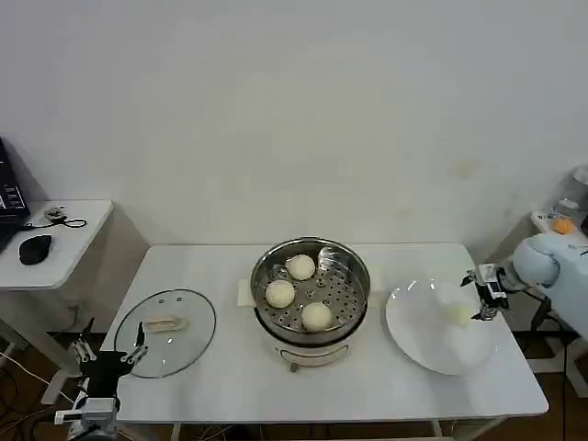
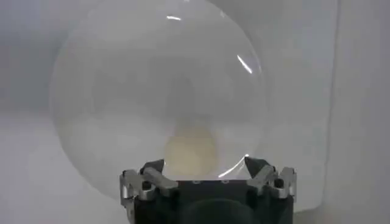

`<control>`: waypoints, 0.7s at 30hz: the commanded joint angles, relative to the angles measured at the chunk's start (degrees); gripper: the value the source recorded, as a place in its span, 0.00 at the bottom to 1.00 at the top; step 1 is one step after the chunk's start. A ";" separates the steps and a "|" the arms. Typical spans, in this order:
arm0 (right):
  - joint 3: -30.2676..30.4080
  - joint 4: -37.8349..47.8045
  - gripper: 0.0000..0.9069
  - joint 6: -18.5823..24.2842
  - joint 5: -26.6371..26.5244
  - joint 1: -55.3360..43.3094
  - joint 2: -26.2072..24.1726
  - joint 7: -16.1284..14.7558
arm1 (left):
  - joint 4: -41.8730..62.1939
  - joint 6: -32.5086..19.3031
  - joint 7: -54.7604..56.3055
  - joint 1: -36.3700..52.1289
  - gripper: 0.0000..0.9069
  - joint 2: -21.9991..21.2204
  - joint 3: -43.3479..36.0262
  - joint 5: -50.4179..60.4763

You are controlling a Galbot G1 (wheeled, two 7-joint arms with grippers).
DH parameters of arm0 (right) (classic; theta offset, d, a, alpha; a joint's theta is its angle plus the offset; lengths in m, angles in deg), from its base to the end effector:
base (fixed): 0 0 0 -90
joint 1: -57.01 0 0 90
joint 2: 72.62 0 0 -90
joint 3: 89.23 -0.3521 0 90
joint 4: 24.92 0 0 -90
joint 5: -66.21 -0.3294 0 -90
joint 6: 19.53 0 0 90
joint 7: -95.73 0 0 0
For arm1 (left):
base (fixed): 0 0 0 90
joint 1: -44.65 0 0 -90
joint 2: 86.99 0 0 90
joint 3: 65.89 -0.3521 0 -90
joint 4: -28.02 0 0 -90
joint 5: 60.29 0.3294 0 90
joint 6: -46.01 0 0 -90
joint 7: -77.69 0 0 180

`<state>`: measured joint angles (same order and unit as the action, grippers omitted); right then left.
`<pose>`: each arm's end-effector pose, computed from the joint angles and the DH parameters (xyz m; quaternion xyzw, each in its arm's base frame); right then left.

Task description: Take steamed baozi put them in steamer then cover it.

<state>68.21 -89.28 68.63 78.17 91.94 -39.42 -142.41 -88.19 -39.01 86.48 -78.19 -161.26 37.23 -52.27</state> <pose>0.4754 -0.2637 -0.1931 0.4400 -0.5622 0.5759 0.3984 0.1438 0.1206 -0.3079 0.1129 -0.9602 -0.2468 0.0667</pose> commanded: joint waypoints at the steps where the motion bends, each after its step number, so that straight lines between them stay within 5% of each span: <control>1: -3.31 7.12 1.00 2.32 3.09 2.56 6.00 -0.80 | 0.09 0.05 -0.03 0.01 1.00 -0.04 0.27 0.00; 14: -6.25 9.69 1.00 0.46 6.88 5.25 7.15 0.41 | 0.13 0.16 -0.08 0.07 1.00 0.18 0.84 -0.05; 21: -6.47 10.33 0.88 -0.49 6.92 5.24 8.09 1.00 | 0.01 0.05 -0.05 -0.18 1.00 0.15 1.21 -0.13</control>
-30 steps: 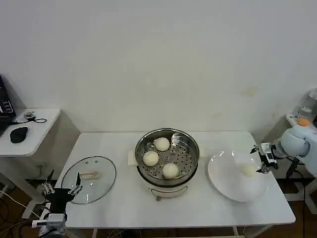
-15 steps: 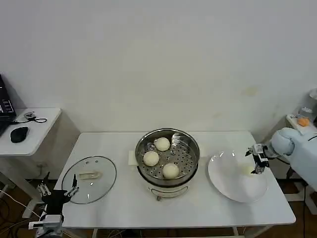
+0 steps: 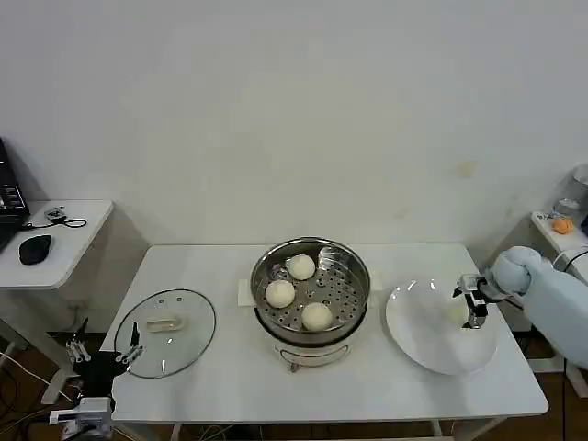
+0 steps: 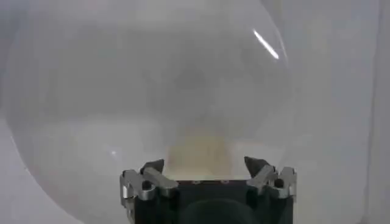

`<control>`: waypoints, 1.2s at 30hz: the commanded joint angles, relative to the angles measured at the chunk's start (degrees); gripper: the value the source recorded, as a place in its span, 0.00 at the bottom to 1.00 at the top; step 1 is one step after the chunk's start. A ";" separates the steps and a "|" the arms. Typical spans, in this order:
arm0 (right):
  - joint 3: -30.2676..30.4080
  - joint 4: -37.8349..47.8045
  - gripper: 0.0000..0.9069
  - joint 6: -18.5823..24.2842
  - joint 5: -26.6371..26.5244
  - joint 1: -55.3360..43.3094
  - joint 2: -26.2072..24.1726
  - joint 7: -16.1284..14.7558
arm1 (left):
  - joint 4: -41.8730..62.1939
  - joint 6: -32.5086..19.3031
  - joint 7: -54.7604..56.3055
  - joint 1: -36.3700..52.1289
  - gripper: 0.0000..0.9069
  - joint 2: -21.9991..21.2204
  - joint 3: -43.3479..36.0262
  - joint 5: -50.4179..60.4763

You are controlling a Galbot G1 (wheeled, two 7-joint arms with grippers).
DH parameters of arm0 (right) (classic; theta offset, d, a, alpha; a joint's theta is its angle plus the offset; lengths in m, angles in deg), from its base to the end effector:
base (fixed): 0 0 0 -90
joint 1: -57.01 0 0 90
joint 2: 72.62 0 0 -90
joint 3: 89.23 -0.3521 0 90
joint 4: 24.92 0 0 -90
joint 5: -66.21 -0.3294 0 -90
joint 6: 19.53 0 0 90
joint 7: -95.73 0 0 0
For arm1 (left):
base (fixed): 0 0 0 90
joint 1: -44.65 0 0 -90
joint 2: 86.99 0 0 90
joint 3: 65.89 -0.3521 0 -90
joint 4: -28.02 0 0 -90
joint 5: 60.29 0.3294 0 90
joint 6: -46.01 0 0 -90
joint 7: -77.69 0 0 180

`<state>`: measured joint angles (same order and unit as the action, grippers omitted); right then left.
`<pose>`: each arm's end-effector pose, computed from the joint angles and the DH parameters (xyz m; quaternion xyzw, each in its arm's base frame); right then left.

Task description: Take steamed baozi put them in steamer then cover it.

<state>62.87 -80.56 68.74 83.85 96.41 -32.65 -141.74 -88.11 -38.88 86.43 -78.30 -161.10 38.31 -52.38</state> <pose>0.4901 -0.2579 -0.2379 0.4278 -0.5627 0.5658 0.4245 0.1431 0.1265 -0.3064 0.1203 -0.9581 -0.2511 0.0681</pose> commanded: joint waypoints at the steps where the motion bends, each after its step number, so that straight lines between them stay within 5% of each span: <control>1: -1.14 1.62 0.87 -0.70 1.35 0.74 1.35 0.34 | -0.10 -0.10 0.00 -0.13 1.00 -0.04 0.15 -0.05; 13: -1.15 0.88 0.69 -2.10 1.66 0.39 0.26 -1.01 | -0.26 -0.14 0.04 -0.28 1.00 -0.27 0.25 0.00; 24: 5.35 -10.89 0.69 -5.63 -4.28 -9.88 -6.63 -2.80 | -0.98 0.12 -0.07 -0.23 1.00 -0.11 0.30 0.14; 36: 22.40 -25.22 0.70 -15.18 -24.40 -35.61 -5.77 -0.47 | -1.25 0.77 -0.16 1.21 1.00 -0.26 -1.86 1.27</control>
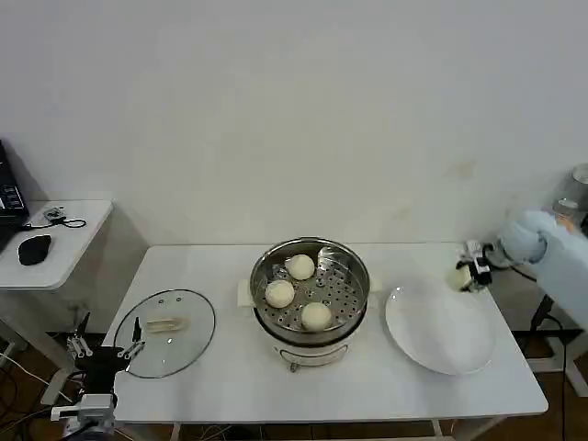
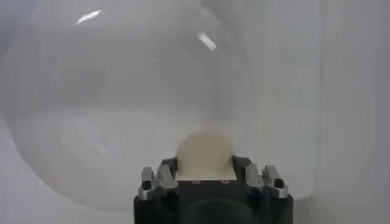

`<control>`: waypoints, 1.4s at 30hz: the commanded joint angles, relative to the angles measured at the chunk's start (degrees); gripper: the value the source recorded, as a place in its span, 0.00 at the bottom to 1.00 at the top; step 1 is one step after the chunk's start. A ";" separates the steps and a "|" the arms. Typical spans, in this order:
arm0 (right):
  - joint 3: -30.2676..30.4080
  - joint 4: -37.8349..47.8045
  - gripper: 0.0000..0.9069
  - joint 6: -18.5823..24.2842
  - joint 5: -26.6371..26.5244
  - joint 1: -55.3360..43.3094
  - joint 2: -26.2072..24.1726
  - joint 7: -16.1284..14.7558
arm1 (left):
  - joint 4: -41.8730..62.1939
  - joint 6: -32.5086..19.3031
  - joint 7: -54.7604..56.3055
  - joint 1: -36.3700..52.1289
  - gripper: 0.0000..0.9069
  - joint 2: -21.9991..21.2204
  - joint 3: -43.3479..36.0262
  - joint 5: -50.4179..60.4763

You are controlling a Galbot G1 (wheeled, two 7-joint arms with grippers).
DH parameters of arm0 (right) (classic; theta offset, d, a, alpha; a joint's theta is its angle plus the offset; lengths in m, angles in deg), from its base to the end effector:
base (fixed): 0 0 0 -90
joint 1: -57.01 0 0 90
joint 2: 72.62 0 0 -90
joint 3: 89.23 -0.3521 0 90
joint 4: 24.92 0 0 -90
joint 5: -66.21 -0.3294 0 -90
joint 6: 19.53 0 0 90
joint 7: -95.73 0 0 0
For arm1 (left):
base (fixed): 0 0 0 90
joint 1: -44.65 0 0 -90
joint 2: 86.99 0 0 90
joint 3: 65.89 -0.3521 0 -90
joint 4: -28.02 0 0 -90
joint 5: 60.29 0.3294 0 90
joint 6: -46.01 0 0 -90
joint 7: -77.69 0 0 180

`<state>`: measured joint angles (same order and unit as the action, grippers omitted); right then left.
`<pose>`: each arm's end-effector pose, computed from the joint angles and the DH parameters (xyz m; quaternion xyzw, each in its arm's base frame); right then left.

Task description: Take steamed baozi put them in steamer then cover it.

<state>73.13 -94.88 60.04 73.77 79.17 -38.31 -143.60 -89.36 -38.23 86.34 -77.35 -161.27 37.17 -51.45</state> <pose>0.5037 -0.2178 -0.1039 0.3999 -0.6030 0.5891 0.3599 0.1488 0.1180 -0.2996 0.1138 -0.9593 -0.2523 0.0561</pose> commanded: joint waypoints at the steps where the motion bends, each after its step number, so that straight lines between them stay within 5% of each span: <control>1: 14.68 -12.64 0.70 -8.01 -16.96 -21.33 0.89 2.36 | 0.01 0.20 -0.10 0.34 1.00 -0.14 -0.91 0.52; 9: 23.45 -20.89 0.70 -19.40 -31.12 -27.32 8.48 11.10 | 0.19 0.56 -0.06 1.12 1.00 -0.53 -1.21 0.68; 17: 24.94 -20.59 0.71 -30.80 -45.07 -24.88 14.98 20.48 | 0.39 0.51 -0.08 1.43 1.00 -0.91 -1.00 0.69; 26: 26.04 -18.30 0.71 -31.41 -47.05 -17.81 16.53 24.66 | 0.68 0.37 -0.04 1.54 1.00 -0.92 -0.34 0.61; 42: 27.20 -17.18 0.71 -31.31 -41.34 -15.29 16.46 23.44 | 1.51 0.07 -0.02 1.71 1.00 -1.04 0.24 0.52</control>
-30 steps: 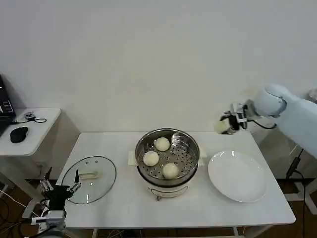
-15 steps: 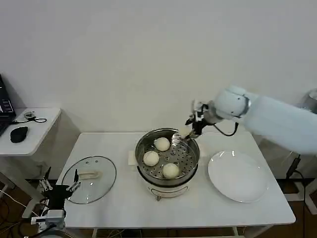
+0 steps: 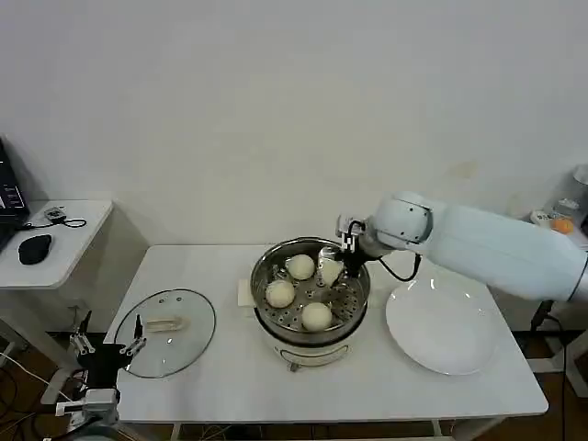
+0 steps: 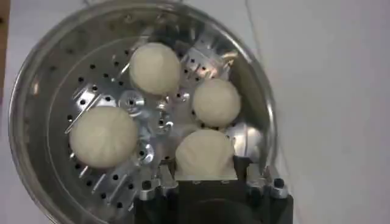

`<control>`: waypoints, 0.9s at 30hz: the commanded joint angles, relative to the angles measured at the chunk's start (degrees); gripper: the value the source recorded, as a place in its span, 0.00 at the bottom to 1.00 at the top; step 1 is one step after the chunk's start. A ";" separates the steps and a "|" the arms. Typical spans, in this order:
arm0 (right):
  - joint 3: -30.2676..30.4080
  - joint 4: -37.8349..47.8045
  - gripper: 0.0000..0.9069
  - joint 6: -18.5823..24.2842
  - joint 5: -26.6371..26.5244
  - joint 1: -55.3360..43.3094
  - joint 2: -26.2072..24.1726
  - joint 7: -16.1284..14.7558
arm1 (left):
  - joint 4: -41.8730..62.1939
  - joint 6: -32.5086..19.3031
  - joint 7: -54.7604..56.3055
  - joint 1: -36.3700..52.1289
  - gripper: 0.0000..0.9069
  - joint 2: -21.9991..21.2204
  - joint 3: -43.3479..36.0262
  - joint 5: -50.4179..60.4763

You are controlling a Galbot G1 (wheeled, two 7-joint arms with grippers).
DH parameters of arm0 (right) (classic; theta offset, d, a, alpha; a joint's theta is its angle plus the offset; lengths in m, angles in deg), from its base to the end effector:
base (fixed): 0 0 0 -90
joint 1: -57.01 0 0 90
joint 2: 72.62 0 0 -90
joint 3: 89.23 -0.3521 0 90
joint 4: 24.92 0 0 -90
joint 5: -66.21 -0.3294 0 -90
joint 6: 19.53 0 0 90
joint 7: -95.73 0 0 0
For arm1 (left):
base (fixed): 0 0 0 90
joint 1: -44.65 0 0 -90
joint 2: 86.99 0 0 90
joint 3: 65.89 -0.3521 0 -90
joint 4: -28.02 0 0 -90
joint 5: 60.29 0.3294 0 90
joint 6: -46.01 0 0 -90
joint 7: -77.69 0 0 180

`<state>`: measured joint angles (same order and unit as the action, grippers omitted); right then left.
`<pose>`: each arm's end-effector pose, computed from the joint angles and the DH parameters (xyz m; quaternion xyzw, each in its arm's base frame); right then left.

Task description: Take steamed baozi put them in steamer then cover it.

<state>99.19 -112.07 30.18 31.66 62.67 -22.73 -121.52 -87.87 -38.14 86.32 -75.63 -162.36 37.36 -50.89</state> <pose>0.4843 0.0115 -0.0964 0.4677 -0.6664 0.4573 0.3580 0.1561 0.1183 -0.3047 0.1244 -0.9590 -0.2483 0.0572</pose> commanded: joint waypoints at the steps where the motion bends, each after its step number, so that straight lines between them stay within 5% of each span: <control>1: 1.15 0.00 0.71 -1.45 0.85 1.35 0.90 1.32 | -0.01 -0.04 -0.01 -0.01 1.00 0.06 0.09 -0.03; 7: 0.82 0.89 0.71 -1.40 2.99 2.15 1.24 0.96 | 0.00 -0.04 -0.02 -0.02 1.00 0.26 0.33 -0.14; 10: 0.20 0.96 1.00 -1.38 3.23 2.61 1.16 1.33 | 0.01 -0.07 -0.02 -0.06 1.00 0.22 0.43 -0.17; 20: -4.94 -2.38 1.00 -1.35 1.90 2.12 -1.51 3.13 | -0.30 -0.07 0.00 -0.04 1.00 0.17 0.46 -0.20; 23: -7.64 -4.73 1.00 -1.35 1.51 2.53 -3.19 5.02 | -0.25 -0.12 -0.02 -0.15 1.00 0.20 0.45 -0.21; 27: -12.98 -10.75 1.00 -0.33 0.91 5.38 -7.98 14.45 | -0.15 -0.17 -0.05 -0.15 1.00 0.21 0.45 -0.48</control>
<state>93.56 -115.87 29.17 32.99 65.67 -25.50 -116.43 -88.08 -38.31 86.32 -75.80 -162.18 37.85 -51.22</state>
